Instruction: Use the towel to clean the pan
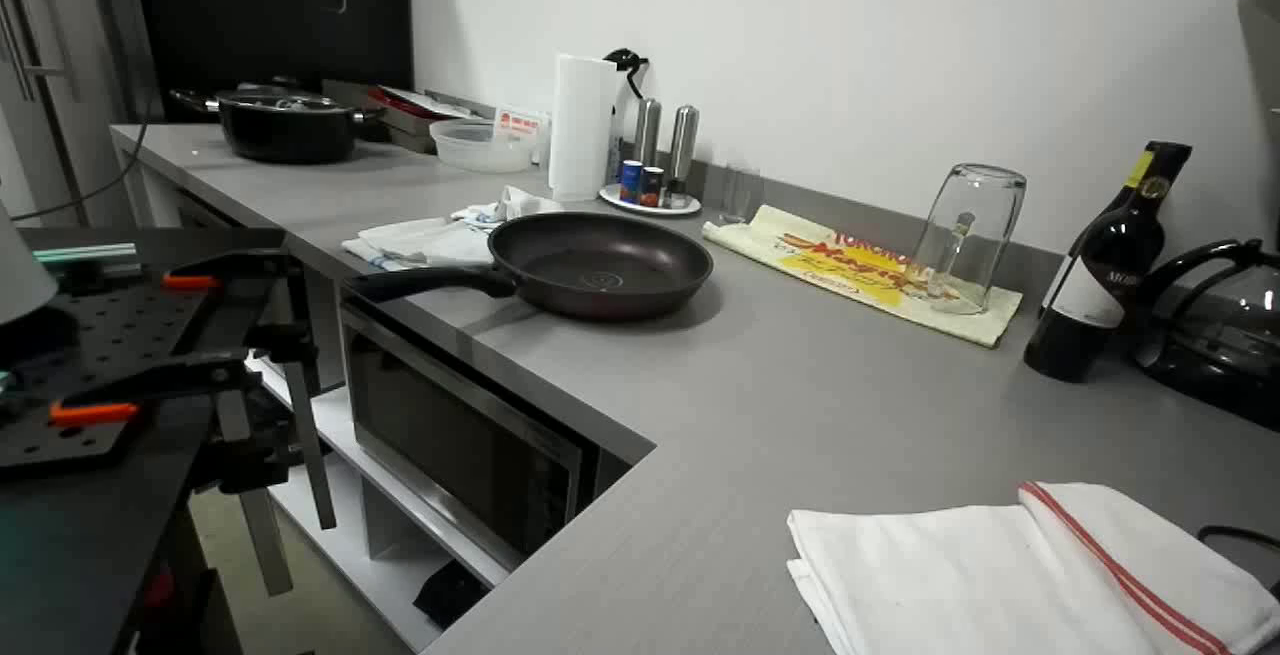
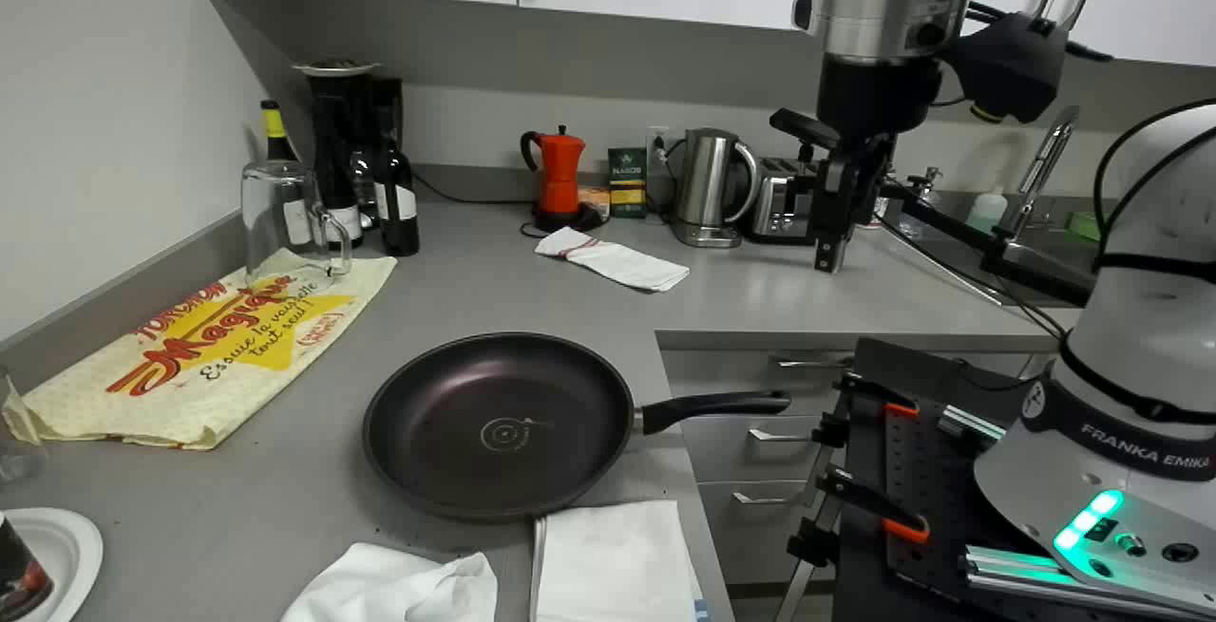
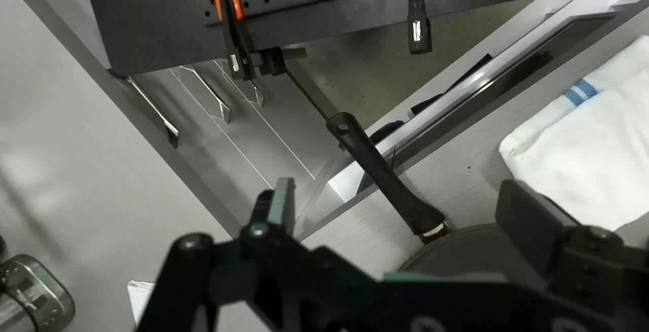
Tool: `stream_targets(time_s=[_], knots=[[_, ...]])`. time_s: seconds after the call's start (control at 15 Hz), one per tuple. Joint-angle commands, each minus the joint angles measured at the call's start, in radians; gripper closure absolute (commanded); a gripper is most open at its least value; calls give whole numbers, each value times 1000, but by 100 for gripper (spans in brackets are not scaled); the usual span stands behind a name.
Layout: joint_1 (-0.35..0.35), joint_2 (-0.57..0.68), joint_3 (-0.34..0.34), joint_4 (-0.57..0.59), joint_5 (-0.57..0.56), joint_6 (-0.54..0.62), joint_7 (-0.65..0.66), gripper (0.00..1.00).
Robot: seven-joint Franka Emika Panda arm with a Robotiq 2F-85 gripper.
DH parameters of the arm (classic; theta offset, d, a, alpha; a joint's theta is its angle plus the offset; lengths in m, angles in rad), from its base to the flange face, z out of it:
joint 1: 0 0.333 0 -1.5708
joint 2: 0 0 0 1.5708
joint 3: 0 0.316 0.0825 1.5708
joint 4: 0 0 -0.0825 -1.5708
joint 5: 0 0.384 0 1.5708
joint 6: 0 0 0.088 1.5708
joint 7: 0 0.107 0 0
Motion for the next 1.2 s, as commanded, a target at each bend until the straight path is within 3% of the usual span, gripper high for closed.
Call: stream_targets(time_s=[0.0, 0.8, 0.93, 1.13], knots=[[17, 5, -17, 1, -13, -1, 11, 0], [12, 13, -18, 3, -21, 3, 7, 0], [21, 39, -36, 6, -4, 35, -21, 0], [42, 127, -66, 11, 25, 180, -77, 0]])
